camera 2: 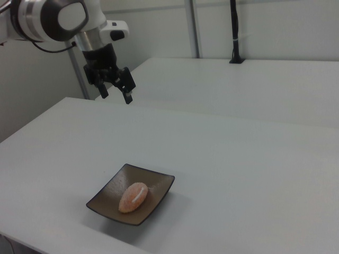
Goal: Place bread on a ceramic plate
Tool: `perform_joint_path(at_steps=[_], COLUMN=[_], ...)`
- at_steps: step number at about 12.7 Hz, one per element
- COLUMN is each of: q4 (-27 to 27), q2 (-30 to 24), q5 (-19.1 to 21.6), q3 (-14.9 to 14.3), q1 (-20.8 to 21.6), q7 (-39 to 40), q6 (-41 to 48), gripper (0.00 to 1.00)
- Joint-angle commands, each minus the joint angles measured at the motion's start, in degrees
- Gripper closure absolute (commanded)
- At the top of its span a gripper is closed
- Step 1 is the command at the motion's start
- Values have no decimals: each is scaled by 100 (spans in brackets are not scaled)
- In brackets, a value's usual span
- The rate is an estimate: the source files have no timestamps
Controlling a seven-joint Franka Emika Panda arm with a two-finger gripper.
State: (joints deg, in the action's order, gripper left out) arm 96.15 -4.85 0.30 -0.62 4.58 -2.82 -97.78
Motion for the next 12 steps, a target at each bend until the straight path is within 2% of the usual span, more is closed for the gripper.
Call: perform_joint_path(at_steps=[1, 3, 5, 12], q4=[-272, -500, -501, -413], q2=[439, 590, 582, 546], q5=[189, 417, 427, 410], q3=[-105, -157, -166, -158], q1=[166, 149, 149, 175], q7=[-26, 270, 667, 651], q6=[-311, -269, -224, -286], gripper=[0, 0, 0, 0])
